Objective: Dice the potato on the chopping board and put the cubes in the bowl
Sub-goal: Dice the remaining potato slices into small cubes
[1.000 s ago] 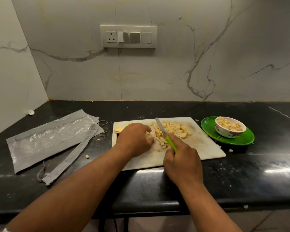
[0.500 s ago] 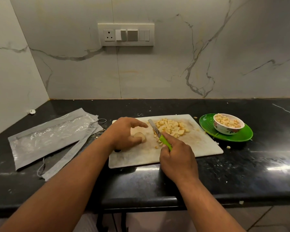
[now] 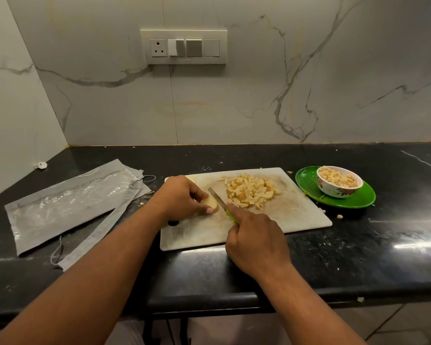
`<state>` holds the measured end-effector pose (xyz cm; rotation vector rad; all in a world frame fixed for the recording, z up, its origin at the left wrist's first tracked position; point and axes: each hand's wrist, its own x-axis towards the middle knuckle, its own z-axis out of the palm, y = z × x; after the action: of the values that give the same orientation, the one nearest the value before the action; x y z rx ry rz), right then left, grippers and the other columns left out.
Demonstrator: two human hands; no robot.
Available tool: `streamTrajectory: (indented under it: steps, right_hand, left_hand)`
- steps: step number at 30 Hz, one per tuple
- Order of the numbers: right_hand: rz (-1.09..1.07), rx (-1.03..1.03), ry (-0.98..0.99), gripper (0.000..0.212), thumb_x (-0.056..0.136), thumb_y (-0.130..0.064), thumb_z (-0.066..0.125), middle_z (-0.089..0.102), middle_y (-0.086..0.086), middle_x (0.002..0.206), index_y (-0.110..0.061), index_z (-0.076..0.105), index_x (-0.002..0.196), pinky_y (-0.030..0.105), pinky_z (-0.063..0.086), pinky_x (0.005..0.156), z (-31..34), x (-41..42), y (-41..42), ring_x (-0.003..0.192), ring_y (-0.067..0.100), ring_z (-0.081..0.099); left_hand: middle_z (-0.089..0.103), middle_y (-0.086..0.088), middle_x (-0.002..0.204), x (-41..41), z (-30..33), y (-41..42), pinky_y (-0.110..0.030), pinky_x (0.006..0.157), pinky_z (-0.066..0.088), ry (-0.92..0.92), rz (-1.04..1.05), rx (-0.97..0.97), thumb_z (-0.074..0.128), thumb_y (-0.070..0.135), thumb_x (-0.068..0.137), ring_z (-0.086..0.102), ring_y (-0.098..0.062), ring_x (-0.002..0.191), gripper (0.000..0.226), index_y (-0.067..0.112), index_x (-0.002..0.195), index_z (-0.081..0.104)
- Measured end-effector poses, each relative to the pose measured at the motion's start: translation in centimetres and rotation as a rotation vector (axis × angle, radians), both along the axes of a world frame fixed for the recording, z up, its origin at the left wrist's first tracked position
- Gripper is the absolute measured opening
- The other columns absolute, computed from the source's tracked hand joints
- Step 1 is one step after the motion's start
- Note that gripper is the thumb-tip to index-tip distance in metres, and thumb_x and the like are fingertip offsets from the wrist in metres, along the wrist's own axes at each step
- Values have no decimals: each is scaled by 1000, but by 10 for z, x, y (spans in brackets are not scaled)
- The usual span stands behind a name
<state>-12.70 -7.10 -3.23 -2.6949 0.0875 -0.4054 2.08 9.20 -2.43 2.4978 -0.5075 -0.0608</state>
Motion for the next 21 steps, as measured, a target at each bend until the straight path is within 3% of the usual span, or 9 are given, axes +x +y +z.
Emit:
streamTrajectory:
  steps: [4, 7, 12, 16, 21]
  right_hand:
    - [21, -64, 36, 58, 94, -29, 39, 68, -2, 119, -34, 40, 151, 32, 45, 74, 1, 2, 6, 96, 18, 61]
    - [13, -99, 52, 58, 93, -28, 40, 66, -1, 124, -32, 41, 151, 35, 48, 82, 4, 4, 12, 104, 21, 60]
    - [25, -151, 79, 62, 90, -29, 41, 67, -1, 113, -34, 36, 152, 36, 47, 75, 6, -14, 18, 94, 21, 61]
    - [3, -201, 114, 60, 92, -30, 40, 66, -5, 111, -35, 33, 151, 34, 49, 78, 19, -50, 15, 95, 18, 61]
    - [-48, -147, 48, 57, 92, -30, 43, 67, -5, 118, -36, 38, 149, 34, 48, 81, 37, -51, 16, 99, 18, 61]
  left_hand:
    - [71, 14, 92, 1, 0, -5, -17, 68, 48, 44, 23, 8, 93, 44, 71, 63, -3, 83, 49, 23, 113, 79]
    - [75, 10, 102, 2, 1, -7, -24, 78, 54, 38, 23, 41, 92, 44, 73, 64, -4, 84, 48, 23, 114, 79]
    - [76, 9, 105, 1, 2, -8, -27, 81, 57, 37, 22, 48, 91, 45, 73, 65, -5, 85, 49, 24, 115, 79]
    - [76, 5, 109, -1, 3, -8, -27, 81, 57, 26, 16, 63, 90, 45, 75, 65, -8, 87, 49, 23, 117, 78]
    - [78, 8, 93, -3, 6, -3, -27, 77, 60, 14, 23, 26, 92, 45, 71, 68, -7, 83, 36, 26, 100, 82]
